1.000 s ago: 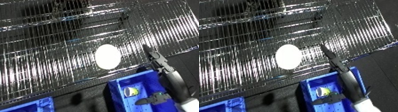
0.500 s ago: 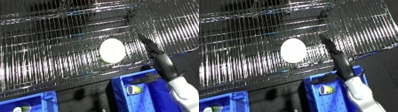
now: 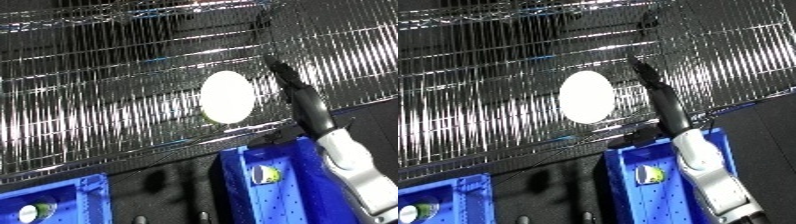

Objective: Pick up the object and place it into the box

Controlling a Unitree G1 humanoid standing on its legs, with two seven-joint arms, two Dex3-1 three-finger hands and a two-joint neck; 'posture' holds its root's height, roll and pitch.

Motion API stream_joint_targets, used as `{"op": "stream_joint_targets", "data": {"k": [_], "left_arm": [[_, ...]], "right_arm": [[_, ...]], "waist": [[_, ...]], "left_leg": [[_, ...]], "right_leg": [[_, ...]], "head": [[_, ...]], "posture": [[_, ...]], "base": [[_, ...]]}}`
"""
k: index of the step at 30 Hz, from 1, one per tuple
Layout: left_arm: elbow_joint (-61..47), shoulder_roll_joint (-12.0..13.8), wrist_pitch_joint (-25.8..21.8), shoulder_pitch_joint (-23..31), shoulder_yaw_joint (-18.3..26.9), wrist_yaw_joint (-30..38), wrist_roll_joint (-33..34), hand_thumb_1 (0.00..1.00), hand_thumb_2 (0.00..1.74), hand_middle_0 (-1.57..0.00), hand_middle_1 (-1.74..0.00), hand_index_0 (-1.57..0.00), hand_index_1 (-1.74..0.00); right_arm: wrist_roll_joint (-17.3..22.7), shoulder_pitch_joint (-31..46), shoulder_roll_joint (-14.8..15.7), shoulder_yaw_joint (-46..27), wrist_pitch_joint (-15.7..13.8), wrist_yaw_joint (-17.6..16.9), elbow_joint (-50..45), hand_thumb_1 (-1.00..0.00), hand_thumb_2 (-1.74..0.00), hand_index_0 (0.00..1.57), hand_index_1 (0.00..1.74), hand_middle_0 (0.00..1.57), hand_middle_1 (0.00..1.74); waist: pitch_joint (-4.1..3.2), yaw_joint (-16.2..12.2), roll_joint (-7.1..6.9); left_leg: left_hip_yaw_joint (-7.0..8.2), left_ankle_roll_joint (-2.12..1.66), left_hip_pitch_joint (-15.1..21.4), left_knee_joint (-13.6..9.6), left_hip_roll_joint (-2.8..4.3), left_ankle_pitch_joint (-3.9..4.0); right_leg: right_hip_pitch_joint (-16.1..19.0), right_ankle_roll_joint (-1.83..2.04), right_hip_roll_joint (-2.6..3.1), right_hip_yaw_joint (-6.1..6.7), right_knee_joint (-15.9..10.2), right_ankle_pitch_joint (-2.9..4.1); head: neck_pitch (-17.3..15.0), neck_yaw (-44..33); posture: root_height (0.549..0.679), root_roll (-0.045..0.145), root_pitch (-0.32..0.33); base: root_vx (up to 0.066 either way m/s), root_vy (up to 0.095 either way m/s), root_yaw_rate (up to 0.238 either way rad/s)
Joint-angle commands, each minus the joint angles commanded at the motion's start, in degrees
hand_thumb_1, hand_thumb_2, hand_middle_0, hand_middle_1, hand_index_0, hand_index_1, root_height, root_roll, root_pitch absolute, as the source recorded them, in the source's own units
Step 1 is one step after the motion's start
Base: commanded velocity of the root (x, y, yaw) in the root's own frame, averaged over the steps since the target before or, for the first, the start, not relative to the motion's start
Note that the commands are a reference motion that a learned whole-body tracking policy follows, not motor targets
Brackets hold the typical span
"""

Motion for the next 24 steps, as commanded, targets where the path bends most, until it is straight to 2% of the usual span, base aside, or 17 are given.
{"op": "stream_joint_targets", "data": {"k": [10, 17, 24], "left_arm": [[-1.37, -0.48, 0.13, 0.77, -1.13, 0.19, -0.22, 0.0, 0.0, 0.0, 0.0, 0.0, 0.0], [-2.53, -0.91, 0.07, 1.33, -1.78, 0.45, -0.09, 0.0, 0.0, 0.0, 0.0, 0.0, 0.0], [-3.35, -1.32, 0.34, 1.53, -1.91, 0.62, -0.05, 0.0, 0.0, 0.0, 0.0, 0.0, 0.0]], "right_arm": [[0.54, -3.82, 2.35, 2.4, 0.11, 2.57, 1.28, 0.0, 0.0, 0.0, 0.0, 0.0, 0.0], [0.28, -5.47, 4.09, 3.43, 0.31, 3.6, 0.3, -0.35, -0.61, 0.55, 0.61, 0.55, 0.61], [0.62, -5.7, 4.21, 3.69, 1.26, 3.32, -0.13, -0.7, -1.22, 1.1, 1.22, 1.1, 1.22]], "waist": [[0.0, 1.28, 0.8], [0.0, 1.9, 1.14], [0.0, 1.94, 1.41]], "left_leg": [[-0.42, 0.09, -0.6, -0.37, -0.59, 0.36], [-0.52, 0.08, -0.5, -0.7, -0.7, 0.6], [-0.41, 0.13, -0.4, -0.84, -0.71, 0.76]], "right_leg": [[-0.74, -0.28, -0.18, -0.3, 0.52, -0.3], [-0.58, -0.45, -0.39, -0.56, 0.44, -0.44], [-0.69, -0.5, -0.56, -0.54, 0.51, -0.43]], "head": [[1.16, 1.8], [1.72, 3.1], [2.52, 3.47]], "posture": [[0.634, 0.075, 0.107], [0.635, 0.078, 0.107], [0.635, 0.08, 0.107]], "base": [[0.025, 0.009, 0.043], [0.015, 0.001, 0.034], [0.001, 0.008, 0.003]]}}
